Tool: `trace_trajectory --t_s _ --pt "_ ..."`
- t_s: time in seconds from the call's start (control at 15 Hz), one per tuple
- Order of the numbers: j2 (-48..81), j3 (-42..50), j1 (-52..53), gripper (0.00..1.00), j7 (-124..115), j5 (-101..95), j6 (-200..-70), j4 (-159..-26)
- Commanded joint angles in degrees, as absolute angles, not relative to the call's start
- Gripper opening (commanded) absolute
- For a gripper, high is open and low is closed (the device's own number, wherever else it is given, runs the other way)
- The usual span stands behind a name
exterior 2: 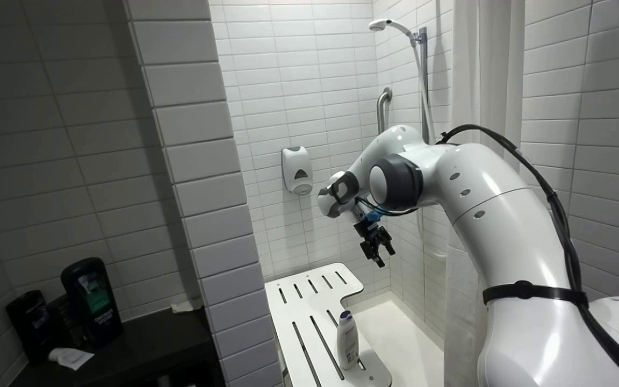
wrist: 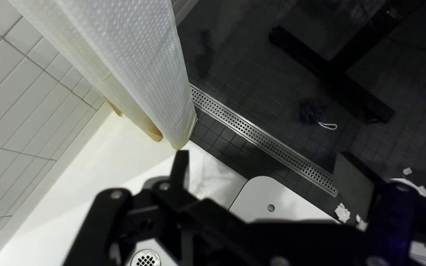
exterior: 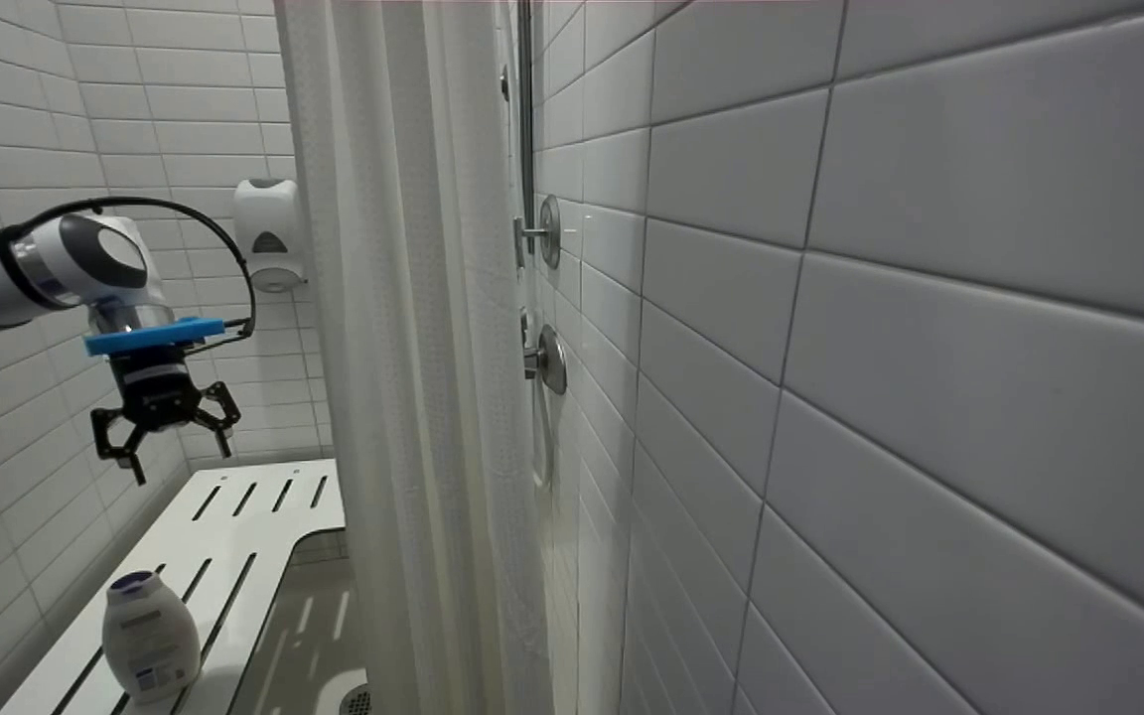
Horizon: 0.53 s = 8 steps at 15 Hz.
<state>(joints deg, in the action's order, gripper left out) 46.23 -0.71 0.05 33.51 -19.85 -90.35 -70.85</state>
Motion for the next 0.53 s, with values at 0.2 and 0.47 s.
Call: trace_trajectory --t_s 0.2,0.47 --pt "52.3 -1.5 0.5 1.00 42.3 -22.9 -88.2 -65.7" --pt "62.6 -0.7 2.5 1.00 51.3 -26.7 -87.8 -58.2"
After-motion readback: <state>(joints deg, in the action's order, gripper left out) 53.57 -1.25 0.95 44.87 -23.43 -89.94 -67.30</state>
